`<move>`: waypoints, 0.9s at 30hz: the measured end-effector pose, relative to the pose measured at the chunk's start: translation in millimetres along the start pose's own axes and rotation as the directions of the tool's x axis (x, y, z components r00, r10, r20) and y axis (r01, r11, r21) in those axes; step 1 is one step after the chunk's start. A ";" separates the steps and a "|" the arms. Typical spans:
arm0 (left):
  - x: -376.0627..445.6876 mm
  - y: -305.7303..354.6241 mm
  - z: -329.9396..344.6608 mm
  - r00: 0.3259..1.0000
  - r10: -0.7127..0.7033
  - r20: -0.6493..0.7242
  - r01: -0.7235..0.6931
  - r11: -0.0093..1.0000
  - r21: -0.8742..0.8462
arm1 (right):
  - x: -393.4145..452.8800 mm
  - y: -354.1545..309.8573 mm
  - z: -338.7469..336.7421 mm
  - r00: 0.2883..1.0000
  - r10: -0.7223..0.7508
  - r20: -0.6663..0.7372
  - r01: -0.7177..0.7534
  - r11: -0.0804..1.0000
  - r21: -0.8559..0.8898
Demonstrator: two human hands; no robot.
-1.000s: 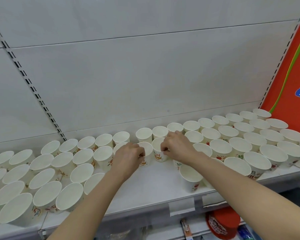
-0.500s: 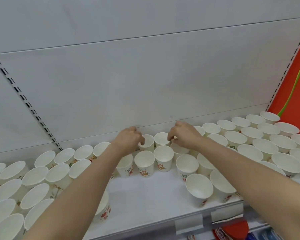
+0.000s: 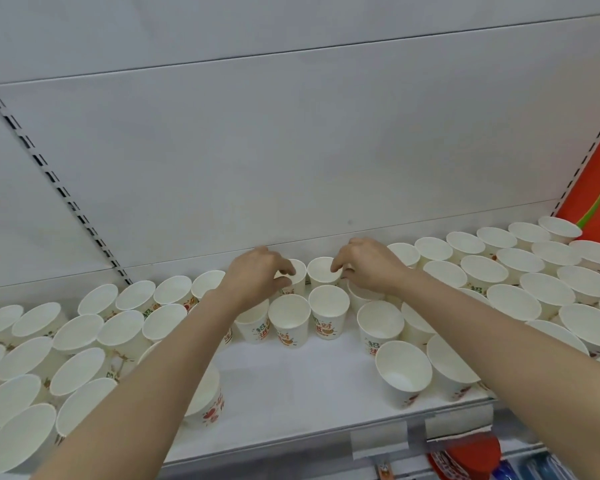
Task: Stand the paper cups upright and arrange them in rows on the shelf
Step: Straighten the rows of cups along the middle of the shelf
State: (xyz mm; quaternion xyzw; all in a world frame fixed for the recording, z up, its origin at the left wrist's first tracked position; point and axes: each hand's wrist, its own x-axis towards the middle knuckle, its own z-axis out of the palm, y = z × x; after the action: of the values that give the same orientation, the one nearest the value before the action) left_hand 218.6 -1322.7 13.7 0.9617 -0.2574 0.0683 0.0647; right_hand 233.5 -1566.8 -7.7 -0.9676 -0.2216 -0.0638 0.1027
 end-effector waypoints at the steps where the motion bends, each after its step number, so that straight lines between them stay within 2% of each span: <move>1: -7.5 2.2 -4.9 0.999 -0.026 -0.029 0.024 0.998 -0.057 | -5.6 -2.6 -3.2 0.999 -0.005 -0.046 0.007 0.999 0.039; 3: -22.9 6.0 -13.5 0.999 -0.048 -0.004 0.047 0.991 -0.122 | -18.6 -12.7 -11.3 0.993 -0.051 -0.110 0.064 0.991 0.119; 5: -36.2 14.4 -15.1 0.995 -0.039 0.095 0.047 0.995 -0.083 | -32.3 -24.7 -15.4 0.989 -0.128 -0.076 0.138 0.980 0.144; 9: -46.1 29.0 -5.5 0.986 -0.062 0.155 0.066 0.998 -0.017 | -41.6 -36.3 -10.8 0.979 -0.200 0.047 0.200 0.980 0.007; 12: -47.0 33.5 3.7 0.983 -0.099 0.155 0.102 0.995 -0.012 | -44.7 -40.3 -11.0 0.977 -0.209 0.043 0.211 0.976 -0.046; 16: -49.6 39.0 13.7 0.981 -0.159 0.114 0.169 0.982 -0.082 | -49.2 -40.7 -9.3 0.977 -0.213 0.007 0.213 0.970 -0.116; 22: -62.4 47.8 15.9 0.985 -0.172 0.014 0.172 0.977 -0.124 | -54.1 -39.1 5.8 0.965 -0.252 -0.073 0.233 0.952 -0.197; 25: -76.9 44.7 6.0 0.969 -0.233 -0.080 0.222 0.966 -0.135 | -56.4 -45.5 6.5 0.946 -0.259 -0.193 0.225 0.957 -0.181; 27: -100.9 34.2 -6.0 0.925 -0.324 -0.198 0.306 0.945 -0.116 | -59.9 -56.8 6.5 0.917 -0.266 -0.295 0.248 0.964 -0.100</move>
State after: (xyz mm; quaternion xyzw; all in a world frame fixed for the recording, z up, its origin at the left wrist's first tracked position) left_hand 114.2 -1302.0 6.1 0.9740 -0.0936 0.1494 0.1420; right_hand 155.5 -1540.2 -14.4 -0.9111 -0.3261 -0.2325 0.0974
